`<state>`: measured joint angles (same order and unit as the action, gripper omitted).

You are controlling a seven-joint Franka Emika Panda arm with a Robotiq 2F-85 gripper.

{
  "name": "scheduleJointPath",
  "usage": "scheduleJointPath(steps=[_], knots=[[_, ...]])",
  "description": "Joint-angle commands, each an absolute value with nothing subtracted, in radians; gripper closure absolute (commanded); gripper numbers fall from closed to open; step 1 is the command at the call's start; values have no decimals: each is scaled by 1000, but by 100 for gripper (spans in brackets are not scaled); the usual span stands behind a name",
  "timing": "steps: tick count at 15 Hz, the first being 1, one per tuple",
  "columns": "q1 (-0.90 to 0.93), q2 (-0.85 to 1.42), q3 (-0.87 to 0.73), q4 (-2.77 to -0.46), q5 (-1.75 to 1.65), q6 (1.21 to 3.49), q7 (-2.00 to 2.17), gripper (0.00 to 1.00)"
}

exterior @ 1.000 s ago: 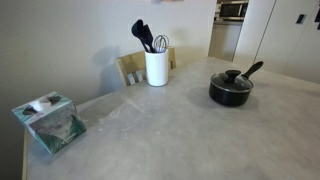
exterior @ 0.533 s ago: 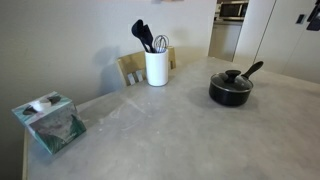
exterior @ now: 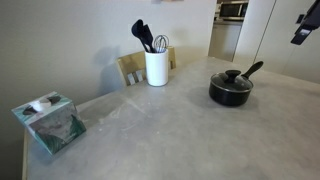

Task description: Remove the lid off of the pot and put it on the table

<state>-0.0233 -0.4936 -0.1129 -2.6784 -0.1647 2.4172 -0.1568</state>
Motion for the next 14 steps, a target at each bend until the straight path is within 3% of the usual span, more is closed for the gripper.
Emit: scheduleJointPath(steps=[1,12,14], knots=[[-36,-494,-100,-2677,-155,2416,-164,0],[27,-198,-345,-2471,40,2426,-722,0],[-27,-256,-294,-2518,33,2428,-694,0]])
